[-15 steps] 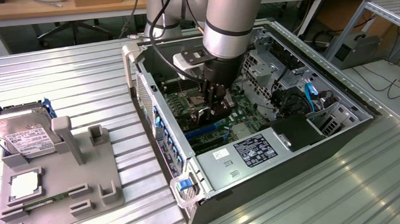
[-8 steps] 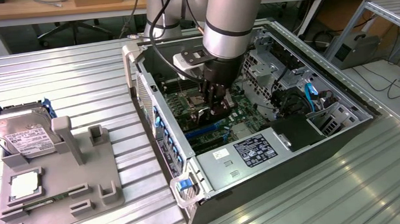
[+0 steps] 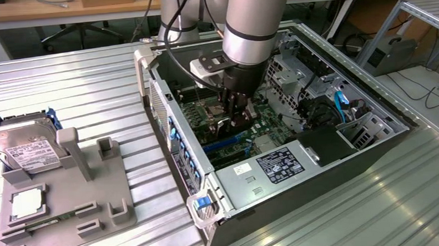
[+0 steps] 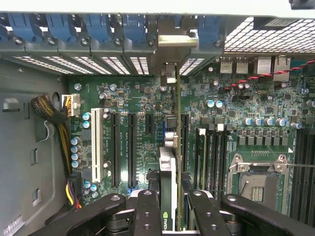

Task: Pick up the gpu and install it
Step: 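Insert the gpu into the slot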

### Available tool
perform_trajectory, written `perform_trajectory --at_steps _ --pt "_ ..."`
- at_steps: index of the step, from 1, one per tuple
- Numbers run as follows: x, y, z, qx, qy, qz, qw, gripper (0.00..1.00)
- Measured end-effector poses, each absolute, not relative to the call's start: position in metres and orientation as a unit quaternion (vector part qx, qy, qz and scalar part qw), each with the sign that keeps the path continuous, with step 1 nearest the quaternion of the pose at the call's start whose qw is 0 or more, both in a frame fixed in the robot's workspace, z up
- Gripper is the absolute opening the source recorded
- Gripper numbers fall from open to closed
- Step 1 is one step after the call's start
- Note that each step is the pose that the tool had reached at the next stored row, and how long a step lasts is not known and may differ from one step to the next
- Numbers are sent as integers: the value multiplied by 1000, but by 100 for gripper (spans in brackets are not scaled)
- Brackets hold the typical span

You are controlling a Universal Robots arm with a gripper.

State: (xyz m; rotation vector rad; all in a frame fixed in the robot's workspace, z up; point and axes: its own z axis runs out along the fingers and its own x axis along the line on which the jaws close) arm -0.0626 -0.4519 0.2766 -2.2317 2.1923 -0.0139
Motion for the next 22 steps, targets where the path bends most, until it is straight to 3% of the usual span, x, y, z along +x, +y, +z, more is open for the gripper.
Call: perform_trajectory --at_steps 22 --pt "-66 -453 276 -713 701 -4 7 27"
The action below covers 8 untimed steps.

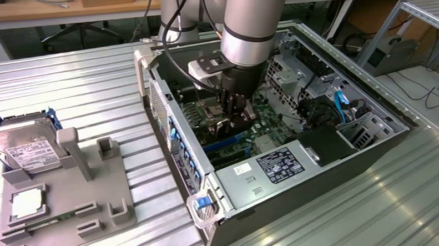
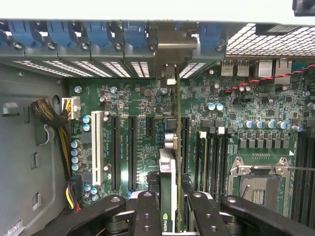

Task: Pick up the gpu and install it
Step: 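Insert the gpu into the slot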

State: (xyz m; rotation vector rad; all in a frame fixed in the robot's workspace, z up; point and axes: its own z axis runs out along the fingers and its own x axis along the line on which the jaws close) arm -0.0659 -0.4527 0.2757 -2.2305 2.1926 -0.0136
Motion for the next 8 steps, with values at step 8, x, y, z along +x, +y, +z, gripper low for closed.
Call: perform_trajectory --at_steps 8 --pt "-65 -453 276 -713 701 -4 7 27"
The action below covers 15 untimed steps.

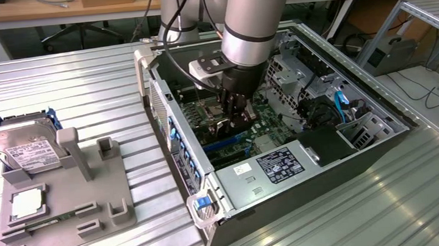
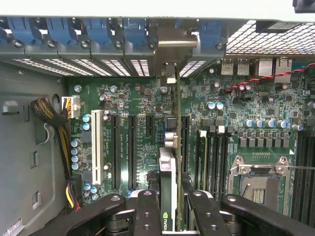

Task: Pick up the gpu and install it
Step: 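Insert the gpu into the slot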

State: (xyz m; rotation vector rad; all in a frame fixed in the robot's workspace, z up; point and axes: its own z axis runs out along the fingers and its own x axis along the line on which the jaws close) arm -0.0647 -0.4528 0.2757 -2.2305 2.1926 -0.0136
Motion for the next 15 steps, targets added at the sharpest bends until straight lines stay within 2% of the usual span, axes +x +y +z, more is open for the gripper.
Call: perform_trajectory --at_steps 15 --pt "-63 -454 275 -712 702 -4 7 27"
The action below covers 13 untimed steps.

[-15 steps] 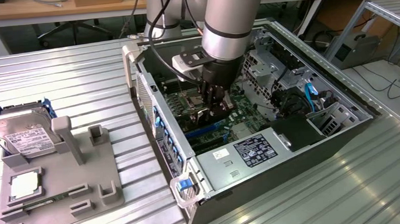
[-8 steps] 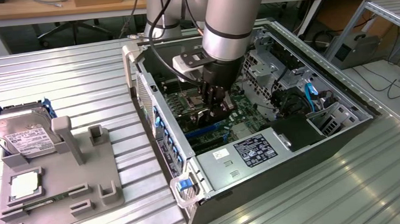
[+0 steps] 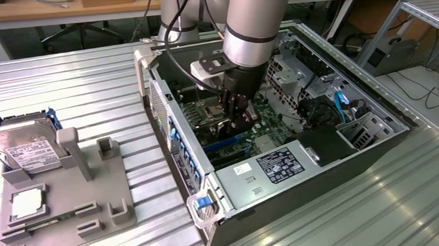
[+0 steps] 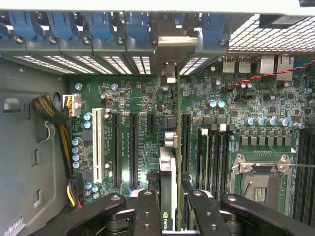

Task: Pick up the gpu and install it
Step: 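Insert the gpu into the slot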

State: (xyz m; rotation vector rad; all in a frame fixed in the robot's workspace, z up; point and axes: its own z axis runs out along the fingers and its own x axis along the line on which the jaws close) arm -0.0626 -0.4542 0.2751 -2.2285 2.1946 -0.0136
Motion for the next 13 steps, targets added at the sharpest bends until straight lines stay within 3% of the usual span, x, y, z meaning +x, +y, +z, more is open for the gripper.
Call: perform_trajectory --at_steps 13 --pt "-63 -454 269 -712 702 -4 7 27"
